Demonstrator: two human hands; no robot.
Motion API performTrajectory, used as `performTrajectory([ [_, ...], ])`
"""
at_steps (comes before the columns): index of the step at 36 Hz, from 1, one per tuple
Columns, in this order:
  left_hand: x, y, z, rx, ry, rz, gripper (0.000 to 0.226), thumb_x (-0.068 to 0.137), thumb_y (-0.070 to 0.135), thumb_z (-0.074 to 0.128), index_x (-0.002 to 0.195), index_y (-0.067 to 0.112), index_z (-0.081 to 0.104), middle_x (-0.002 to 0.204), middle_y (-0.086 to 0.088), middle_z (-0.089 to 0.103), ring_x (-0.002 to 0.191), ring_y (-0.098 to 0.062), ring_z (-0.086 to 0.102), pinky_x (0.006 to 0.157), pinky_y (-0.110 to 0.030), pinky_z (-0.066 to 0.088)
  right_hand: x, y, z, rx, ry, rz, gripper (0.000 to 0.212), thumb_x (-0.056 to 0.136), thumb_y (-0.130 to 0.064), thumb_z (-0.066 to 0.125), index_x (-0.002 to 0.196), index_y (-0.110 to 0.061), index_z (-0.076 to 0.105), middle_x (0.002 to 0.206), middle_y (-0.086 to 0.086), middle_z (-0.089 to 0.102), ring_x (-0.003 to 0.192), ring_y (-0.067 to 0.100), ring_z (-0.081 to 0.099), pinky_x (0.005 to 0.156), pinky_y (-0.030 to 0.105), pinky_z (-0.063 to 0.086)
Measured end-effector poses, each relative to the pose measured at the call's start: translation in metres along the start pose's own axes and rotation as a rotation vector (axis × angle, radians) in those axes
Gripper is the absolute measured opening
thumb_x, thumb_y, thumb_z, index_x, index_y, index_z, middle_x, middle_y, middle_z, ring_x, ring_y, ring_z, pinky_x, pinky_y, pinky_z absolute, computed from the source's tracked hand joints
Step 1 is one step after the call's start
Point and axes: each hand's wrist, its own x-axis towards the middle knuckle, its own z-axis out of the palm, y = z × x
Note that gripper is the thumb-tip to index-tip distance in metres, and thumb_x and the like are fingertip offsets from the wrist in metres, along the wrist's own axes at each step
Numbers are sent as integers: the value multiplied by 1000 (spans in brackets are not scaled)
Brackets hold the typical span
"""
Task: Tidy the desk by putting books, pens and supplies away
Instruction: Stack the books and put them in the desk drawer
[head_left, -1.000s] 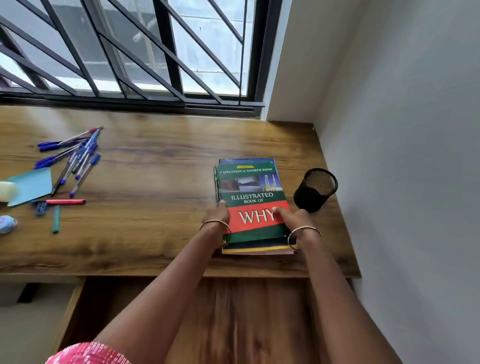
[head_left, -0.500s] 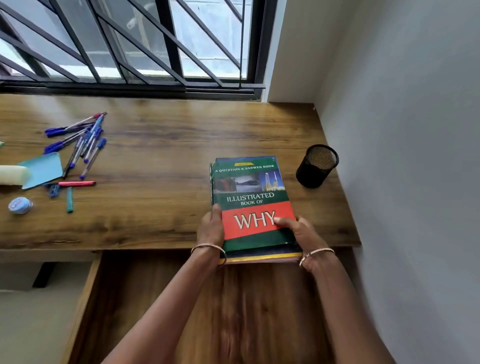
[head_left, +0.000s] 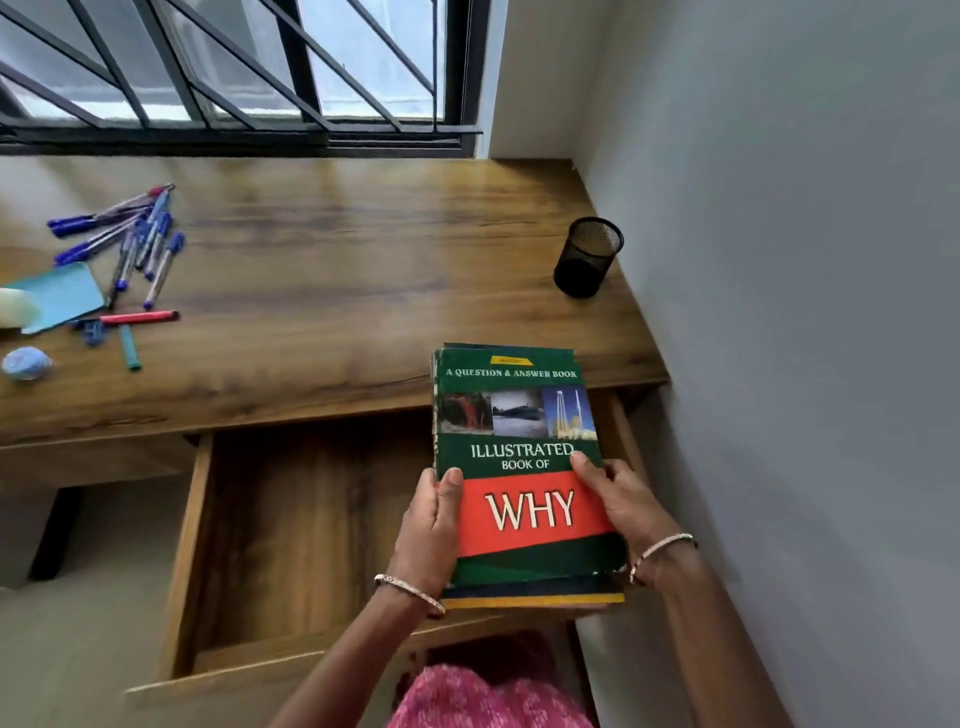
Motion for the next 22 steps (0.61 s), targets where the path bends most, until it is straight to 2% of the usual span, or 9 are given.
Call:
performTrajectory([
  [4,-24,-26,2,24,-26,-115,42,86,66,45,100,29,58,93,-3,75,85,-25,72,83,-51,56,-25,32,-7,-20,32,43,50,82,-44,71,117,-12,54,87,10,76,74,23,75,59,31,57],
  [7,-34,-36,9,72,-25,-182,37,96,50,43,95,15,55,86,-7,70,77,-23,67,82,-47,55,-37,50,-12,-74,44,84,44,85,-40,68,106,-1,64,76,10,76,64,21,73,55,27,56],
  [10,-29,-46,16,114,-39,-251,32,99,42,42,95,12,52,85,-6,65,74,-22,61,80,-41,52,-40,60,-13,-103,84,102,36,88,-34,67,94,2,67,71,10,74,56,18,70,51,25,55],
  [12,-19,-51,19,120,-67,-318,31,99,40,43,93,11,50,83,-7,61,71,-22,57,73,-36,51,-35,63,-15,-113,105,118,34,87,-33,69,88,1,68,70,11,74,58,20,69,58,30,59],
  [14,-11,-54,22,93,-94,-378,29,100,37,43,96,8,49,80,-7,59,65,-19,53,60,-29,44,-28,65,-18,-113,121,120,33,86,-32,71,81,0,69,74,16,74,65,27,70,75,42,60],
  [15,-8,-55,23,85,-97,-389,29,100,36,43,98,7,49,82,-7,59,65,-19,54,60,-28,43,-25,65,-19,-116,122,122,33,85,-33,71,80,0,69,77,18,74,69,29,70,80,46,59],
  [18,5,-54,26,44,-90,-402,29,101,33,43,102,5,50,87,-11,62,69,-21,58,61,-28,46,-13,60,-19,-110,110,116,34,86,-34,71,84,0,68,80,19,75,72,31,71,75,43,60],
  [22,34,-49,32,31,-76,-403,36,102,30,42,112,-4,50,94,-16,65,74,-24,60,68,-32,50,22,44,-19,-167,97,54,32,87,-33,70,84,-1,69,71,9,74,66,23,70,69,35,59],
])
